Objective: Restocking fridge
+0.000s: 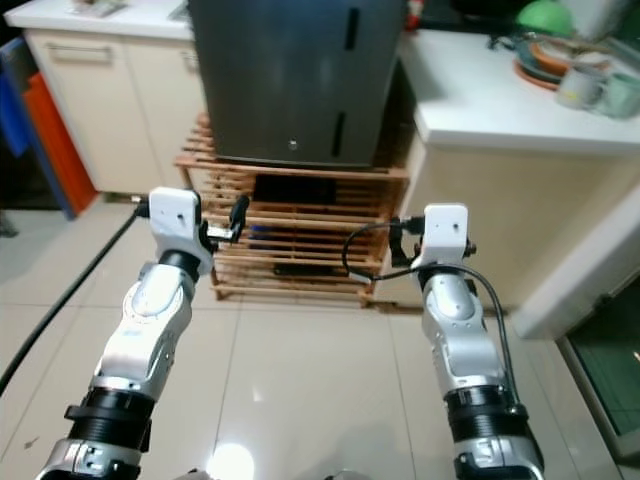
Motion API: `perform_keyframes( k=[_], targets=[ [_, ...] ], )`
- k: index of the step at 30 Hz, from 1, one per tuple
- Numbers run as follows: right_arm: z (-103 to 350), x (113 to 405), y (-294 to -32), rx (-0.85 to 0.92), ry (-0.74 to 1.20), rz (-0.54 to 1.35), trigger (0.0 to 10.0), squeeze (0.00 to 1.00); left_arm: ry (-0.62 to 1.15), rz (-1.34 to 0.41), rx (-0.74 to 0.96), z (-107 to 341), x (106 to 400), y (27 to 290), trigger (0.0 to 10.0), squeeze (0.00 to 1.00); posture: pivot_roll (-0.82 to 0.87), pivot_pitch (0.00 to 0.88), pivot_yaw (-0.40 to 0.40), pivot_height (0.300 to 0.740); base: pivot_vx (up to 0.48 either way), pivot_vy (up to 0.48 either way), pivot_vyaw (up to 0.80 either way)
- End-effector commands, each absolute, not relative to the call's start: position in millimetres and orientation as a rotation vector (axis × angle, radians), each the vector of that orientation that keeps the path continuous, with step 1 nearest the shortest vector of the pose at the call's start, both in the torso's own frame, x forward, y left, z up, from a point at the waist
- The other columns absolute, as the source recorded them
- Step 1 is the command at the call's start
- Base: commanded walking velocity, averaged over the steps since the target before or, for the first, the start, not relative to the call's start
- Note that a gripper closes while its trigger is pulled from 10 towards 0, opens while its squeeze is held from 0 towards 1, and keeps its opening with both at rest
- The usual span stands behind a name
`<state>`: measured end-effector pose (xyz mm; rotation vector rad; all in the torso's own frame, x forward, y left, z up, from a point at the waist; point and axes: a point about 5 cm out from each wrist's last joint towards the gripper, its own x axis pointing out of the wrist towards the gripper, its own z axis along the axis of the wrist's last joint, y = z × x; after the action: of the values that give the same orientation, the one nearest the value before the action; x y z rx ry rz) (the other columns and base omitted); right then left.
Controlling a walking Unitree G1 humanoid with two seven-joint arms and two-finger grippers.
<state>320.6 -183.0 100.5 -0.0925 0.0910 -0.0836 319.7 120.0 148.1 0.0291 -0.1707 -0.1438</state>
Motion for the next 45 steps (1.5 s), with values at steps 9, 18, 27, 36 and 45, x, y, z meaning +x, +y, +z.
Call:
perform_keyframes(
  k=[9, 18, 27, 36, 45],
  targets=[
    [90.1, 324.5, -174.0, -0.093, 0.087, -0.091, 10.0, 0.0, -0.084, -0.089, 0.099, 141.7, 325.7, 132.1, 10.0, 0.0, 0.02, 0.0, -0.05, 0.74, 0.417, 0.142, 0.0],
    [88.2, 326.7, -181.1, -0.015, 0.067, -0.164, 10.0, 0.0, 0.003, -0.105, 0.092, 127.3, 328.5, 138.8, 10.0, 0.0, 0.01, 0.0, -0.021, 0.74, 0.4, 0.266, 0.0],
    [89.0, 331.3, -182.1, -0.002, 0.057, -0.179, 10.0, 0.0, 0.028, -0.079, 0.095, 122.5, 331.9, 142.9, 10.0, 0.0, 0.01, 0.0, -0.018, 0.74, 0.394, 0.273, 0.0],
    [89.5, 329.1, -183.6, -0.042, 0.038, -0.159, 10.0, 0.0, 0.021, -0.087, 0.096, 123.9, 337.6, 141.2, 10.0, 0.0, -0.02, 0.0, -0.02, 0.74, 0.397, 0.27, 0.0],
    [80.9, 318.4, -181.9, -0.067, 0.047, -0.138, 10.0, 0.0, 0.025, -0.093, 0.098, 124.1, 341.6, 142.5, 10.0, 0.0, -0.03, 0.0, -0.012, 0.74, 0.387, 0.281, 0.0]
  ],
)
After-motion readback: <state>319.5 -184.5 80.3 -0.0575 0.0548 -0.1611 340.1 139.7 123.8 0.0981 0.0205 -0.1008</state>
